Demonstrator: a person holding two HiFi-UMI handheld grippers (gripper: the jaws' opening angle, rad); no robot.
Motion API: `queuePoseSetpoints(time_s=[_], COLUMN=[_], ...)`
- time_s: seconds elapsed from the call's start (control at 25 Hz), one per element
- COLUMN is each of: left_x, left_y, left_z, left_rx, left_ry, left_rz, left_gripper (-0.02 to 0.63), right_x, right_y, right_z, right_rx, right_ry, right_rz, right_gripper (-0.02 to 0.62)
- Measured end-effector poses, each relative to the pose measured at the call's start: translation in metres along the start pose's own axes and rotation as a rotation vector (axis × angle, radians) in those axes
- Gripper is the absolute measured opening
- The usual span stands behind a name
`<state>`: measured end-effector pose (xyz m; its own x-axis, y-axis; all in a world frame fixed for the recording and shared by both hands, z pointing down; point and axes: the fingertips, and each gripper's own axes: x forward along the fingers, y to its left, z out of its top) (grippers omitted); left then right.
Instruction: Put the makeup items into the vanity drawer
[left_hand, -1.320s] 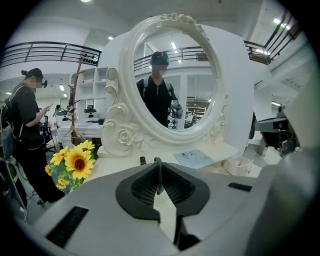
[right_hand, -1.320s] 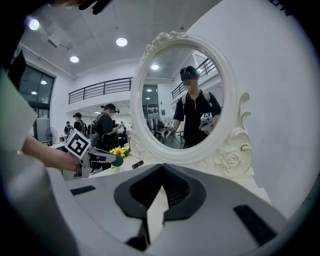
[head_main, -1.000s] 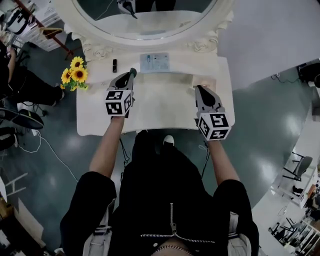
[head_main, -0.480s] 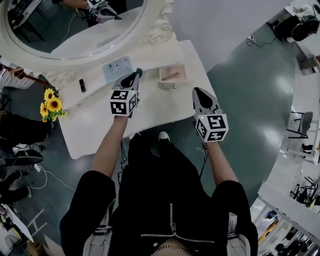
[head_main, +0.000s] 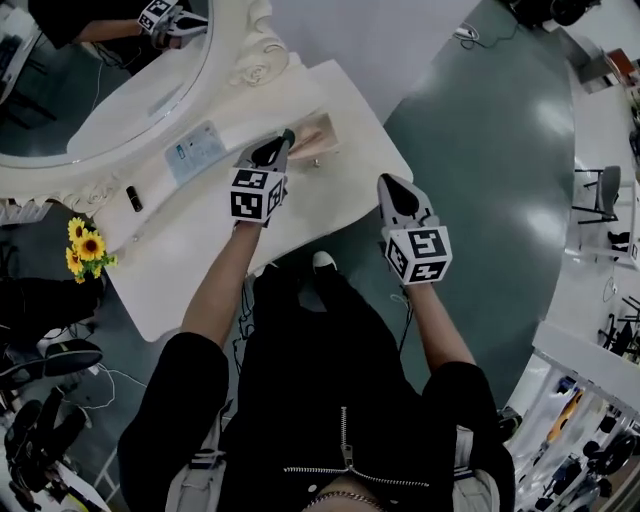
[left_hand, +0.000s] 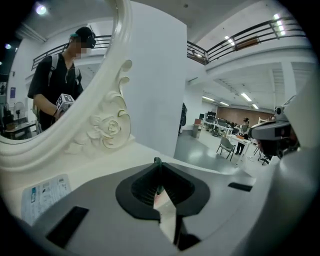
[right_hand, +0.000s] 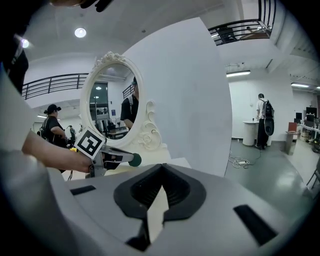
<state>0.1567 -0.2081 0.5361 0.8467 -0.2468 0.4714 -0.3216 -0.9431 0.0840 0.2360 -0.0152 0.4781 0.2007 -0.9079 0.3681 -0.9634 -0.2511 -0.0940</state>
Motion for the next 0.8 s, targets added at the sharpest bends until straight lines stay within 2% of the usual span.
queuePoseSetpoints(time_s=[0.4,0.6,0.64,0.68,0.8], left_x=[0.057,0.067,0.067,0.067,0.062], left_y=[-0.021,-0.023,-0.023,-0.023,-0.021], left_z=[-0.039,-0.055,-0.056,-0.056,-0.057], left_rx=[0.12,0.116,0.104,0.094,0.083], left_ry=[0.178,0.235,0.233,0.231,0.228], left_rz=[-0.055,-0.059,-0.06,-0.061,-0.052], left_gripper=[0.032,0.032,0.072,0.151,0.164], right_x=[-0.016,-0.02,-0.02,-0.019,-0.015], right_y=[-0.022,-0.027,-0.028,-0.028,-0.025], right_z=[-0.021,-0.026,-0.026,-0.026,-0.024], right_rx=[0.047,0.051,0.051,0.049,0.043], right_ry=[0.029,0.044,0.045,0.046,0.045], right_rz=[-0.059,-0.065,-0.063,-0.059,-0.041], right_gripper=[0.006,0.006,0.006,0.006,0.006])
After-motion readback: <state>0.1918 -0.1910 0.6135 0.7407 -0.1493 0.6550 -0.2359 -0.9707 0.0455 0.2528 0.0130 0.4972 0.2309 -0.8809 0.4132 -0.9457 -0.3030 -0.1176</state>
